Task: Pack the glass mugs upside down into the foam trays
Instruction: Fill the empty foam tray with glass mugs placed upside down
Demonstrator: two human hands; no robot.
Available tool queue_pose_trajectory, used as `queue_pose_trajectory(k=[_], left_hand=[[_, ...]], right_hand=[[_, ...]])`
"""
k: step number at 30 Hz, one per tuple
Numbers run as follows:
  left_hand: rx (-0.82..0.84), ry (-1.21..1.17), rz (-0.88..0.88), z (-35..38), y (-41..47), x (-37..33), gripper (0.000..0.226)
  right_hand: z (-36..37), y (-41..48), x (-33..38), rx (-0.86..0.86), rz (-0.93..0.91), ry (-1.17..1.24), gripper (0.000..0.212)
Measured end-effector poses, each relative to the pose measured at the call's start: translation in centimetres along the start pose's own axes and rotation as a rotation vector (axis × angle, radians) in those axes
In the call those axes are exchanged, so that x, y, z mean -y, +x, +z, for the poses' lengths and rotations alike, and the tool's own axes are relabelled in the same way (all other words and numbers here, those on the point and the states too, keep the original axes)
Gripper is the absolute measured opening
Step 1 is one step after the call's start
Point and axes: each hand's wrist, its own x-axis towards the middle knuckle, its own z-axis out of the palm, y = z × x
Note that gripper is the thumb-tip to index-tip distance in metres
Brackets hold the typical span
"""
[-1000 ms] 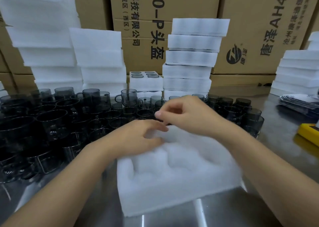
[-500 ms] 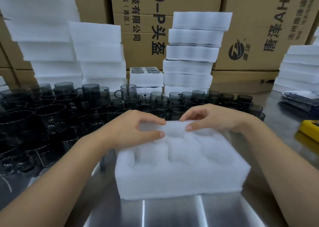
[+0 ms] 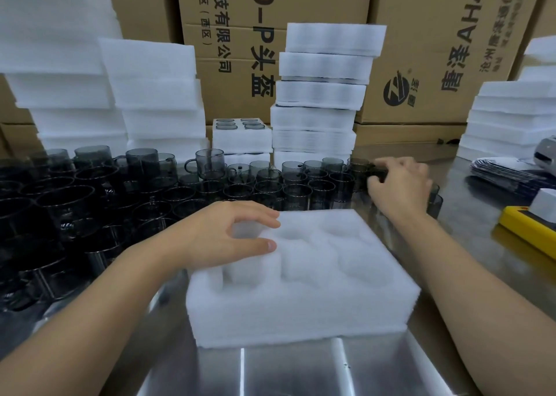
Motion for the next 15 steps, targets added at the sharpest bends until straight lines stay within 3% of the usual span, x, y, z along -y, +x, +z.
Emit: queue_pose_trajectory(k=[5,15], left_hand=[[0.01,0.017,0.009,0.0,0.0,0.1,0.03],[0.027,0.03,0.008,0.0,0.0,0.1,0.029]], right_hand=[[0.5,0.7,-2.7,0.235,0.254,-0.306,0.053],[0.3,0.9,-2.0,0.374,0.201,-0.357,0.053]])
